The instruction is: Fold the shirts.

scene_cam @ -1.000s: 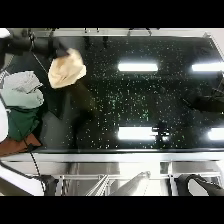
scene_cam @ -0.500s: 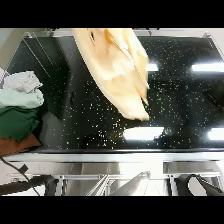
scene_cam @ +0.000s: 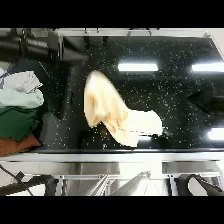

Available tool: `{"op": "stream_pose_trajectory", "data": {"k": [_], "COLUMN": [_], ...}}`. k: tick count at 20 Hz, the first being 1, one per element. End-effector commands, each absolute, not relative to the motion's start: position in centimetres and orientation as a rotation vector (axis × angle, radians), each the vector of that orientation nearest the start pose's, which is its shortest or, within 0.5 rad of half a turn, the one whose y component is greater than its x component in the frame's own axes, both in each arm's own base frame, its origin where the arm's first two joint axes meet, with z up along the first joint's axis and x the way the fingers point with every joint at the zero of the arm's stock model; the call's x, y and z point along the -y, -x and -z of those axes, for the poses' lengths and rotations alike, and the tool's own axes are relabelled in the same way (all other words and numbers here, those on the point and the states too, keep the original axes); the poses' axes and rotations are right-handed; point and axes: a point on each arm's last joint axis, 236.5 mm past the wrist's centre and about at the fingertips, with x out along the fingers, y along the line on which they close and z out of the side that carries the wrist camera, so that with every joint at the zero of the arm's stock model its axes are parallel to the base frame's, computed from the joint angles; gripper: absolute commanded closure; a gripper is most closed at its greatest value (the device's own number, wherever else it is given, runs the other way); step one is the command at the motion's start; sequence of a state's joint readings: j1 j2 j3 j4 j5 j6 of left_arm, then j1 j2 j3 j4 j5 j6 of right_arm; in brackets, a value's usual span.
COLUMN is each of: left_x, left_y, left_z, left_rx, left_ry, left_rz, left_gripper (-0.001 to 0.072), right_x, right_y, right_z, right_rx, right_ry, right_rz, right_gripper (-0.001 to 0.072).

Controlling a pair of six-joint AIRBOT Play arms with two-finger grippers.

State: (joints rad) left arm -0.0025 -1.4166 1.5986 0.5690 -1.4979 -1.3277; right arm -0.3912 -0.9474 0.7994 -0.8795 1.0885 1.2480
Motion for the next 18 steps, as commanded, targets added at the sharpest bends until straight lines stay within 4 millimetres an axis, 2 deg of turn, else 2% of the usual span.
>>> {"op": "stream_pose_trajectory", "data": {"k": [1, 2, 3, 5, 7, 11, 15, 18], "left_x": [11.9, 10.3, 9.6, 9.4, 10.0, 13.0, 16.2, 17.8], "left_y": [-38.1, -37.6, -37.0, -35.4, -34.3, -32.5, -30.7, -31.0], "left_z": [-10.0, -8.3, -7.0, -4.1, -1.2, 4.8, 10.1, 12.5], "left_rx": [-1.319, -1.363, -1.399, -1.472, -1.502, -1.548, -1.686, -1.747], "left_ry": [0.436, 0.445, 0.473, 0.520, 0.524, 0.478, 0.439, 0.396], "left_rz": [0.610, 0.561, 0.539, 0.517, 0.517, 0.526, 0.552, 0.578], "left_gripper": [0.0361, 0.0361, 0.0361, 0.0361, 0.0361, 0.0361, 0.0361, 0.0361], "right_x": [-4.6, -5.4, -6.0, -6.5, -6.7, -7.6, -9.9, -10.7], "right_y": [-31.3, -30.6, -30.1, -29.4, -29.0, -27.7, -27.7, -28.4], "right_z": [-0.2, 1.2, 2.6, 4.9, 7.0, 10.5, 11.3, 10.8], "right_rx": [-1.170, -1.218, -1.266, -1.344, -1.407, -1.526, -1.539, -1.501], "right_ry": [-0.588, -0.595, -0.600, -0.610, -0.623, -0.632, -0.667, -0.689], "right_rz": [-0.261, -0.275, -0.288, -0.301, -0.315, -0.360, -0.446, -0.481], "right_gripper": [0.0197, 0.0197, 0.0198, 0.0197, 0.0198, 0.0200, 0.0214, 0.0214]}}
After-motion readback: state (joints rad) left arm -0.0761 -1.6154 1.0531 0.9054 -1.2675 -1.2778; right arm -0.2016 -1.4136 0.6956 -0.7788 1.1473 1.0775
